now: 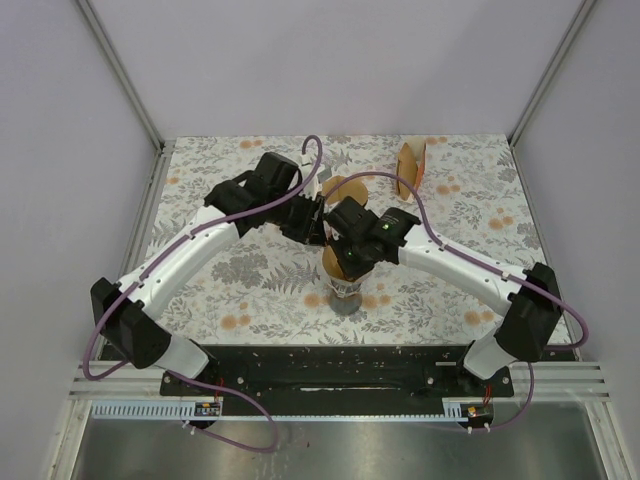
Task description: Place the coffee filter in the dripper
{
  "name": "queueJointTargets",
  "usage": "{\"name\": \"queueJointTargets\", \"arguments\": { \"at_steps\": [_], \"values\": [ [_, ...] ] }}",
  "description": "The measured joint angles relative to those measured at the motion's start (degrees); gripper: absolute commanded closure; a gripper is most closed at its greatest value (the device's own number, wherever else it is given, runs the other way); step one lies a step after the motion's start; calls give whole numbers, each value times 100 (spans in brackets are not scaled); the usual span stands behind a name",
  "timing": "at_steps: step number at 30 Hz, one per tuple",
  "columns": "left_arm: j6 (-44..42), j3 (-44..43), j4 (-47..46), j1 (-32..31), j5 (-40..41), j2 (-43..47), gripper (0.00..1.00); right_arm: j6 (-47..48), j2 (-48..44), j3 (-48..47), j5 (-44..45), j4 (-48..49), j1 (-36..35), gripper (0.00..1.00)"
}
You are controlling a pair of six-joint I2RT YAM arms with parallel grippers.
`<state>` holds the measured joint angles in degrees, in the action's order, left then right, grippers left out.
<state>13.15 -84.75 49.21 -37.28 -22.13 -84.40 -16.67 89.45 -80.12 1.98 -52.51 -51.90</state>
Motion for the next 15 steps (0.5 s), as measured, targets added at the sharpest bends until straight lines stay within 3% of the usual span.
{"name": "queueJointTargets", "arguments": {
  "at_steps": [5,15],
  "values": [
    [26,-35,26,177,-66,2,52,-9,107,0,151,-4,-76,100],
    [337,584,-205,192,-448,232,49,-70,234,-17,385,-15,-170,100]
  ]
}}
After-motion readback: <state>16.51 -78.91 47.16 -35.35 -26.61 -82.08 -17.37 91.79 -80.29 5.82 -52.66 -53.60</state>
